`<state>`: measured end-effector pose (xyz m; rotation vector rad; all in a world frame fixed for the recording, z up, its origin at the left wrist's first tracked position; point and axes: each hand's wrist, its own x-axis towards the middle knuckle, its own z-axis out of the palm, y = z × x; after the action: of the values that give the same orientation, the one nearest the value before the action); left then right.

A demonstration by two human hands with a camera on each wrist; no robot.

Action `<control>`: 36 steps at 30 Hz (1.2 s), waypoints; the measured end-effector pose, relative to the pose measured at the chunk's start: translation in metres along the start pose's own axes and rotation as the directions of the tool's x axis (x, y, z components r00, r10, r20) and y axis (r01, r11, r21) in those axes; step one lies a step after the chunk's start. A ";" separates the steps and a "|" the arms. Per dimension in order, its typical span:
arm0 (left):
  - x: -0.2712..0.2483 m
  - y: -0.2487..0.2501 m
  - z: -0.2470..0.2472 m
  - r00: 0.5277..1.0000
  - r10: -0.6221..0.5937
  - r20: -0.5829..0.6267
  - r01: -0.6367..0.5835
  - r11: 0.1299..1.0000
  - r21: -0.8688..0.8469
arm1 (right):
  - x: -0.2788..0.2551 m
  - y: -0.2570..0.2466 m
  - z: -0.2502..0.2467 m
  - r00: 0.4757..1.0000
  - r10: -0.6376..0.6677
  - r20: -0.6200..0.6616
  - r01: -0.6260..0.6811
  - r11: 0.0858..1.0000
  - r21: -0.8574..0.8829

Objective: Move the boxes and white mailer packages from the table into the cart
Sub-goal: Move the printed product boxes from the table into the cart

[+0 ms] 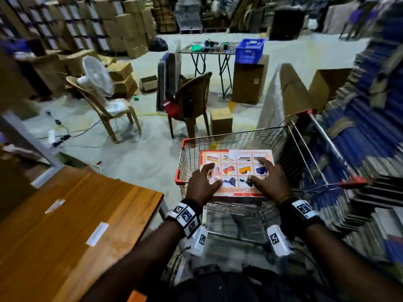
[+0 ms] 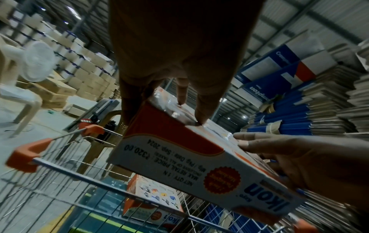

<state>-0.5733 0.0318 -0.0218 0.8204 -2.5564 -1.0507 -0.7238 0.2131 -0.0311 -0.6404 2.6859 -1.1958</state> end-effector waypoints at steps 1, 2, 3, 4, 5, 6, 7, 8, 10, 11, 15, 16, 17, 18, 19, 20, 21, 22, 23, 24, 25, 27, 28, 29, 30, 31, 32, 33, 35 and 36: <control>0.011 0.006 0.007 1.000 0.008 0.013 -0.009 1.000 0.018 | 0.008 0.004 -0.005 1.000 0.008 -0.010 -0.008 1.000 -0.008; 0.022 0.012 0.013 1.000 0.016 0.022 -0.017 0.999 0.035 | 0.016 0.007 -0.010 1.000 0.015 -0.013 -0.016 1.000 -0.013; 0.032 0.018 0.018 0.999 0.016 0.033 -0.018 0.999 0.050 | 0.025 0.011 -0.015 1.000 0.025 -0.008 -0.025 0.999 -0.027; 0.045 0.022 0.026 0.999 0.015 0.049 -0.018 0.998 0.064 | 0.035 0.016 -0.018 0.999 0.033 -0.001 -0.033 0.999 -0.044; 0.056 0.025 0.033 0.998 0.010 0.068 -0.015 0.997 0.075 | 0.046 0.021 -0.021 0.999 0.040 0.001 -0.040 0.997 -0.067; 0.070 0.027 0.040 0.996 0.009 0.091 -0.017 0.996 0.087 | 0.058 0.027 -0.023 0.999 0.050 0.006 -0.049 0.995 -0.090; 0.084 0.030 0.048 0.994 0.012 0.112 -0.023 0.995 0.099 | 0.071 0.033 -0.025 0.998 0.067 0.013 -0.065 0.991 -0.118; 0.089 0.029 0.052 0.992 0.011 0.129 -0.027 0.993 0.117 | 0.076 0.036 -0.026 0.997 0.076 0.034 -0.070 0.987 -0.142; 0.113 0.029 0.068 0.985 0.017 0.173 -0.041 0.990 0.136 | 0.099 0.048 -0.023 0.990 0.125 0.062 -0.112 0.975 -0.191; 0.126 0.029 0.075 0.982 0.015 0.191 -0.044 0.988 0.147 | 0.112 0.054 -0.021 0.986 0.151 0.073 -0.132 0.969 -0.210; 0.179 0.015 0.111 0.946 -0.069 0.318 0.008 0.982 0.190 | 0.164 0.084 -0.004 0.946 0.265 0.187 -0.205 0.936 -0.286; 0.191 0.009 0.121 0.921 -0.100 0.377 0.023 0.979 0.202 | 0.175 0.091 0.002 0.932 0.286 0.224 -0.213 0.930 -0.300; 0.201 0.003 0.130 0.890 -0.134 0.435 0.041 0.976 0.216 | 0.186 0.099 0.007 0.914 0.311 0.259 -0.221 0.920 -0.322; 0.209 -0.003 0.139 0.855 -0.172 0.489 0.061 0.970 0.235 | 0.194 0.107 0.012 0.893 0.338 0.298 -0.229 0.910 -0.347; 0.218 -0.008 0.146 0.820 -0.195 0.539 0.069 0.967 0.246 | 0.201 0.115 0.018 0.870 0.365 0.331 -0.230 0.895 -0.383; 0.225 -0.013 0.154 0.785 -0.215 0.581 0.070 0.962 0.263 | 0.208 0.123 0.025 0.849 0.387 0.360 -0.227 0.882 -0.414; 0.232 -0.019 0.161 0.754 -0.227 0.617 0.053 0.957 0.286 | 0.214 0.134 0.032 0.827 0.412 0.382 -0.226 0.866 -0.445; 0.240 -0.025 0.168 0.724 -0.242 0.646 0.041 0.950 0.310 | 0.220 0.143 0.040 0.807 0.431 0.404 -0.226 0.857 -0.462; 0.247 -0.029 0.174 0.694 -0.248 0.675 0.031 0.948 0.317 | 0.226 0.153 0.048 0.787 0.448 0.425 -0.222 0.848 -0.482; 0.254 -0.034 0.179 0.663 -0.262 0.701 0.033 0.946 0.323 | 0.231 0.162 0.054 0.762 0.466 0.449 -0.224 0.841 -0.493; 0.258 -0.039 0.183 0.640 -0.261 0.722 0.025 0.947 0.320 | 0.232 0.165 0.056 0.741 0.483 0.465 -0.229 0.834 -0.501; 0.268 -0.047 0.190 0.597 -0.269 0.756 0.015 0.946 0.325 | 0.235 0.172 0.059 0.707 0.504 0.495 -0.249 0.833 -0.494; 0.272 -0.052 0.195 0.576 -0.281 0.767 0.011 0.941 0.337 | 0.238 0.176 0.061 0.689 0.507 0.518 -0.252 0.837 -0.485; 0.276 -0.056 0.200 0.558 -0.293 0.776 0.000 0.936 0.353 | 0.240 0.179 0.062 0.665 0.522 0.534 -0.257 0.831 -0.492; 0.279 -0.059 0.204 0.542 -0.308 0.782 -0.012 0.927 0.374 | 0.241 0.182 0.064 0.647 0.529 0.549 -0.257 0.829 -0.496; 0.281 -0.061 0.208 0.530 -0.317 0.787 -0.030 0.920 0.391 | 0.243 0.188 0.068 0.633 0.541 0.554 -0.263 0.823 -0.503; 0.283 -0.062 0.211 0.521 -0.321 0.791 -0.046 0.915 0.402 | 0.245 0.192 0.071 0.618 0.543 0.569 -0.270 0.825 -0.496; 0.285 -0.064 0.215 0.513 -0.318 0.797 -0.064 0.912 0.405 | 0.249 0.201 0.076 0.601 0.550 0.580 -0.292 0.826 -0.482; 0.289 -0.066 0.223 0.509 -0.306 0.805 -0.103 0.906 0.410 | 0.257 0.212 0.083 0.589 0.557 0.585 -0.329 0.827 -0.456; 0.290 -0.066 0.225 0.511 -0.300 0.806 -0.127 0.900 0.416 | 0.261 0.221 0.087 0.591 0.557 0.584 -0.332 0.827 -0.453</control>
<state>-0.8776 -0.0503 -0.2208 0.5769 -3.7675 -1.1231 -1.0055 0.1731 -0.2388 -0.2956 2.1442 -0.2930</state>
